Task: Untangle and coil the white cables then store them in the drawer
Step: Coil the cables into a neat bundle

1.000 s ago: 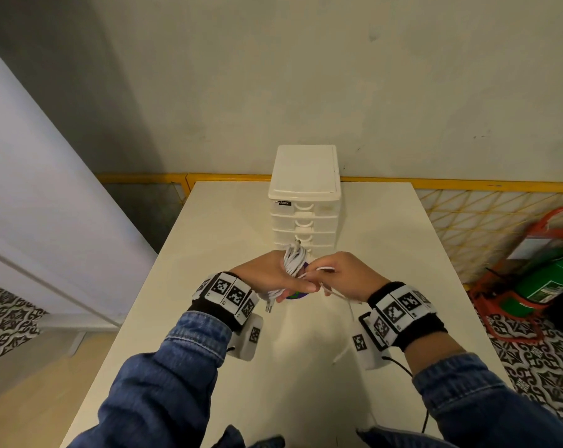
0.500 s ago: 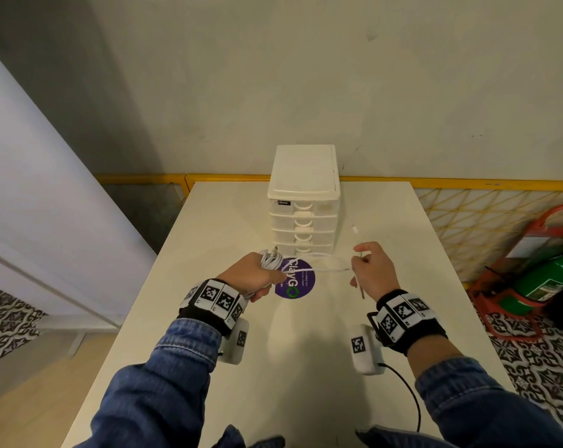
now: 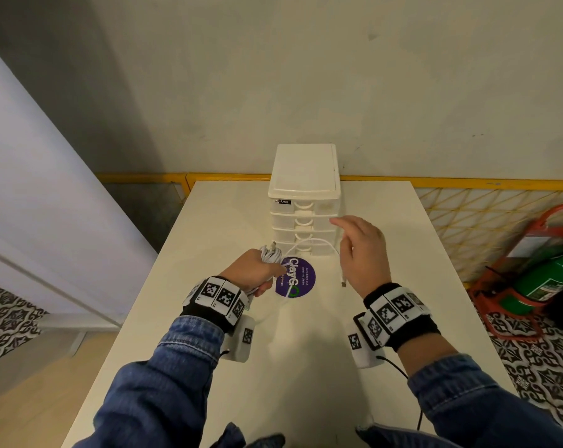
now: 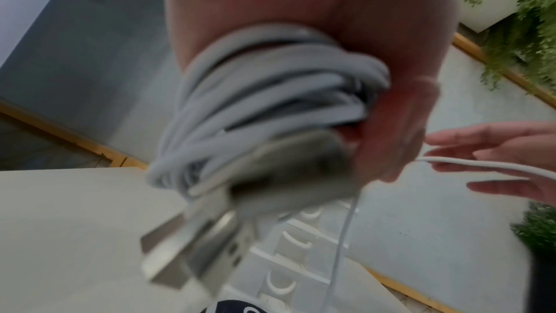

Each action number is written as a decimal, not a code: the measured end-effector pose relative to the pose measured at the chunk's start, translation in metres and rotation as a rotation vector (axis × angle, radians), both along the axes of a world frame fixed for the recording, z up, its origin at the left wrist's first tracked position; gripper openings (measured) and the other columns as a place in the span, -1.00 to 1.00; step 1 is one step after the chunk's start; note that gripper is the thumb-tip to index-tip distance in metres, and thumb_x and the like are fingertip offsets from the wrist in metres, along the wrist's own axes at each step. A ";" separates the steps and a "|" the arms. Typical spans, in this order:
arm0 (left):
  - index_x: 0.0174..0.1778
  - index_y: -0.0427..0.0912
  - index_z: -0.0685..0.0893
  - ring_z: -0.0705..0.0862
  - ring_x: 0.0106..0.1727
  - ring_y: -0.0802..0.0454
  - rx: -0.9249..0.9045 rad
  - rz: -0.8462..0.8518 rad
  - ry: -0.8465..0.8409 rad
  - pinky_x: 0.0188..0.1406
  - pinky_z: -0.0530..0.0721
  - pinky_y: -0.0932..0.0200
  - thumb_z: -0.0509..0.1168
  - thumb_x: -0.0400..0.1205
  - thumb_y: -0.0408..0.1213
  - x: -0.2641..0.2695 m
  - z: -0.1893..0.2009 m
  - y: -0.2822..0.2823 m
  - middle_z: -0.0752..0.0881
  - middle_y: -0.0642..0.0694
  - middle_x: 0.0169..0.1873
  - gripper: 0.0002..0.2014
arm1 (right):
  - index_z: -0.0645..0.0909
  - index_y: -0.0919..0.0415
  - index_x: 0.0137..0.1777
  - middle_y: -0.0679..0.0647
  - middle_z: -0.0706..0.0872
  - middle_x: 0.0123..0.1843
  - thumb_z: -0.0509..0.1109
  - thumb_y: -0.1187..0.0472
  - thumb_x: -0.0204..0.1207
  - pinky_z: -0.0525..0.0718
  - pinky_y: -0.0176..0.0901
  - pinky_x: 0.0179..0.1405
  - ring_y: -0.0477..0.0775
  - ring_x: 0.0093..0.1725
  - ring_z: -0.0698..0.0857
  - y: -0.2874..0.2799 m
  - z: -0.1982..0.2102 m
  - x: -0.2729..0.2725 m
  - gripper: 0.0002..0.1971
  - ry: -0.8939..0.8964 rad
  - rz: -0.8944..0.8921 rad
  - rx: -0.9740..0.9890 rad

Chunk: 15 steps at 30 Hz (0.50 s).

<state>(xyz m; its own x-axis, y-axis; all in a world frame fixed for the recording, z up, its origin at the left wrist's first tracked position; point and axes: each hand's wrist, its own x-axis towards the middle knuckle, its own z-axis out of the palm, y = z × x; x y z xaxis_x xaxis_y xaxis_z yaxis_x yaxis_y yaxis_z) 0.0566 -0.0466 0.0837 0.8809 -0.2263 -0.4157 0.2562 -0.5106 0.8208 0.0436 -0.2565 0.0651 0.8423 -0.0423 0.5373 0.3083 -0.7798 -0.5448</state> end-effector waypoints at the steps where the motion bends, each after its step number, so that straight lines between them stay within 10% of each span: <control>1: -0.52 -0.20 0.45 0.33 -0.73 0.04 0.000 0.017 -0.009 -0.66 0.33 0.28 0.30 0.56 -0.36 0.001 0.000 0.001 0.42 -0.12 -0.72 -0.68 | 0.64 0.11 0.16 0.04 0.70 0.13 0.00 0.27 0.44 0.41 -0.01 0.29 0.08 0.16 0.61 -0.001 0.003 0.000 -0.56 -0.038 0.007 -0.024; 9: -0.49 -0.23 0.41 0.30 -0.76 0.05 -0.067 0.183 -0.085 -0.71 0.30 0.31 0.28 0.54 -0.41 0.008 0.003 0.001 0.38 -0.13 -0.73 -0.72 | 0.71 0.08 0.12 -0.02 0.76 0.06 0.25 0.26 0.52 0.58 -0.16 0.17 -0.11 0.11 0.62 0.013 0.013 0.000 -0.73 -0.073 0.271 -0.008; 15: -0.64 -0.18 0.46 0.34 -0.74 0.01 -0.238 -0.040 -0.021 -0.66 0.37 0.29 0.29 0.57 -0.34 -0.001 0.024 -0.012 0.37 -0.11 -0.77 -0.59 | 0.14 0.08 0.60 0.05 0.37 0.57 0.41 0.13 0.48 0.08 0.04 0.60 0.08 0.60 0.21 0.023 0.004 0.012 -0.27 0.257 0.324 -0.248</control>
